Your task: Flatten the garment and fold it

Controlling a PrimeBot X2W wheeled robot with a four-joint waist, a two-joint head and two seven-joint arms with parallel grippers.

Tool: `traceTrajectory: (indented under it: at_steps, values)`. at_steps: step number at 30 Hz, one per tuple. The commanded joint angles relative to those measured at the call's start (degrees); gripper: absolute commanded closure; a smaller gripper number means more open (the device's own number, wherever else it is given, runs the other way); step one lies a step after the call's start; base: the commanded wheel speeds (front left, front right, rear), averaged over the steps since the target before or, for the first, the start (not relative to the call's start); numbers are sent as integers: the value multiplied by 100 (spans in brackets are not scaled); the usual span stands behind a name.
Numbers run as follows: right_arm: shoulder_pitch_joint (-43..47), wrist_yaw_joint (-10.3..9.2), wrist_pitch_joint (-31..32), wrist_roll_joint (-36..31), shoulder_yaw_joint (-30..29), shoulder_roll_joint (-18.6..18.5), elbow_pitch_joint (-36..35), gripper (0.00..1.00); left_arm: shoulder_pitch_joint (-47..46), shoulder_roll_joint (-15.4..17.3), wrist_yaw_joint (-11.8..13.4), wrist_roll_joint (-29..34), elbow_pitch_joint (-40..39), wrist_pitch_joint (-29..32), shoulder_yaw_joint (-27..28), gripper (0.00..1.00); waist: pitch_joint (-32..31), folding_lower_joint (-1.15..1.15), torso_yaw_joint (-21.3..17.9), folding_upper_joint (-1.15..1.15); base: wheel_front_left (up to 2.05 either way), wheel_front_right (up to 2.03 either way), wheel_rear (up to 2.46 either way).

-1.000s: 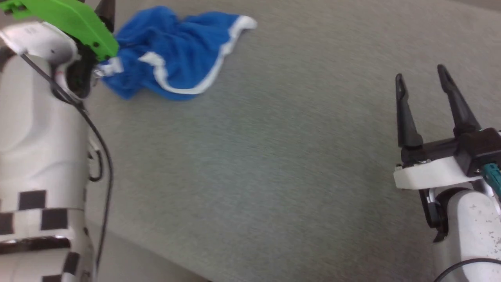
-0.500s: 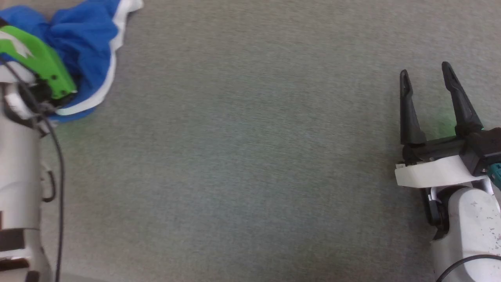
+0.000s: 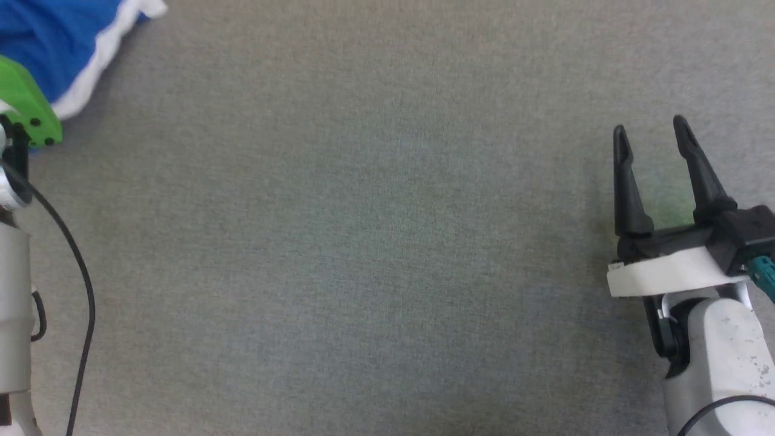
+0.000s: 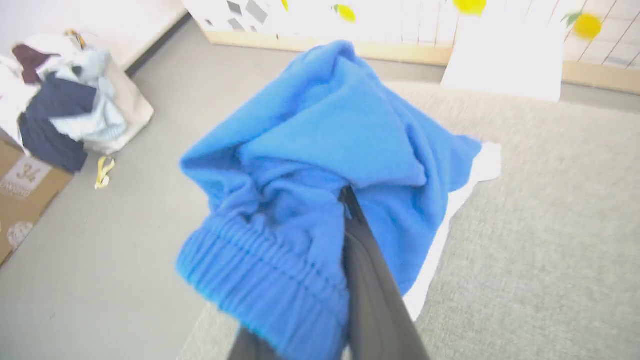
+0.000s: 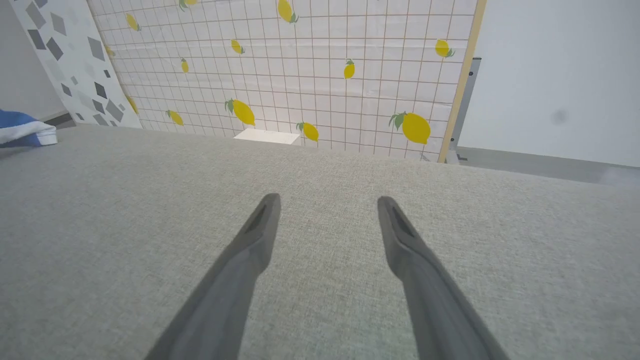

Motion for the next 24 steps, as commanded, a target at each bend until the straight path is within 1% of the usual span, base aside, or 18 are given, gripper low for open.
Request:
traceTrajectory:
  at_steps: [1,6,10,15,19,24]
  values:
    - [114,-9,-53,68,-18,-4,37,0,-122,4,-64,65,-36,-372,-25,100,-588,0,70,0,0,0,0]
    - [377,-9,-61,154,-23,-4,163,0,-462,-62,-353,234,-9,-1488,-262,100,-1236,0,65,0,0,0,0]
    - [568,-9,-63,234,-45,-4,210,0,-765,-193,-553,306,34,-2030,-483,100,-1708,0,-18,0,0,0,0]
    - [793,-9,-63,322,-90,-4,244,0,-1123,-423,-834,358,73,-2356,-831,100,-2158,0,-221,0,0,0,0]
    - [951,-9,-64,338,-114,-4,255,0,-1324,-735,-1066,277,122,-2457,-1101,100,-2407,0,-451,0,0,0,0]
    - [1023,-9,-64,323,-117,-4,230,0,-1325,-1170,-1377,70,150,-2397,-1434,100,-2569,0,-901,0,0,0,0]
